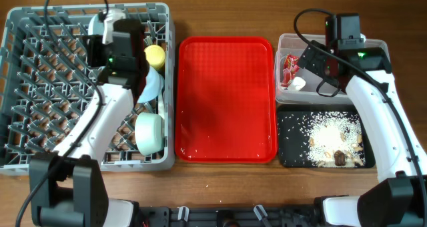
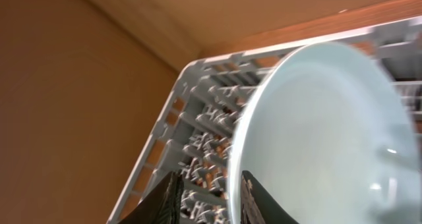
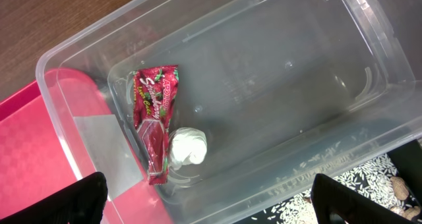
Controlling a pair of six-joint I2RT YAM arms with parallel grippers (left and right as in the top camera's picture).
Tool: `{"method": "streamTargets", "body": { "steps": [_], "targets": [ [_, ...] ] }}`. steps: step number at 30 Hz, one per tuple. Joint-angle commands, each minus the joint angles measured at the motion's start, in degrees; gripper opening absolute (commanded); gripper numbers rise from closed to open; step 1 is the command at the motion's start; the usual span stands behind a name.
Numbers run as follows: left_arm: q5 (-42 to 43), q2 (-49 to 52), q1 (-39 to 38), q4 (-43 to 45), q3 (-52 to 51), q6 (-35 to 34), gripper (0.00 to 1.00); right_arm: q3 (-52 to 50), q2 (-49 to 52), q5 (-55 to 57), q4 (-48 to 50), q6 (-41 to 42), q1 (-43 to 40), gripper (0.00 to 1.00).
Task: Sort waste into correct bins and load items into the dishwasher rack
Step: 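Lift the light-blue plate left and stand it upright in the dish rack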
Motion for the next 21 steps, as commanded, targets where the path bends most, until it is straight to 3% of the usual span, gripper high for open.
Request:
{"method": "streamTargets", "body": {
  "steps": [1, 5, 7, 9, 10, 13, 14, 15, 16, 18, 21],
  "targets": [
    [-0.7, 0.5, -6.2, 0.2, 0.5, 0.1, 0.31, 0.1, 0.5, -0.1, 0.0, -1.0, -0.2, 1.00],
    [0.1, 0.5, -15.3, 0.2, 0.5, -0.1, 0.41, 0.1, 0.5, -0.1, 0.0, -1.0, -0.2, 1.00],
    [0.1, 0.1, -18.1, 0.2, 0.5, -5.9, 0.50, 0.1, 0.5, -0.1, 0.0, -1.0, -0.2, 1.00],
    [0.9, -1.3, -18.5, -0.9, 0.6, -11.0, 0.50, 0.1, 0.5, -0.1, 0.0, -1.0, -0.2, 1.00],
    [6.2, -3.0, -18.2, -5.5, 1.6, -11.1, 0.50, 0.1, 0.5, -0.1, 0.0, -1.0, -0.2, 1.00],
    [38.0, -6.9, -9.7, -28.6, 14.1, -19.0, 0.61, 0.1, 0.5, -0.1, 0.0, -1.0, -0.2, 1.00],
    [50.5, -6.8, -4.6, -34.3, 20.2, -19.8, 0.64, 0.1, 0.5, -0.1, 0.0, -0.9, -0.2, 1.00],
    [57.8, -6.6, -0.8, -37.2, 24.3, -19.8, 0.68, 0.1, 0.5, -0.1, 0.0, -1.0, -0.2, 1.00],
    [62.0, -6.5, 3.5, -39.5, 28.3, -20.0, 0.69, 0.1, 0.5, -0.1, 0.0, -1.0, -0.2, 1.00],
    [62.3, -6.1, 11.1, -40.1, 30.1, -19.6, 0.77, 0.1, 0.5, -0.1, 0.0, -1.0, -0.2, 1.00],
    [62.3, -2.3, 15.1, -43.2, 30.1, -19.3, 0.95, 0.1, 0.5, -0.1, 0.0, -1.0, -0.2, 1.00]
  ]
}}
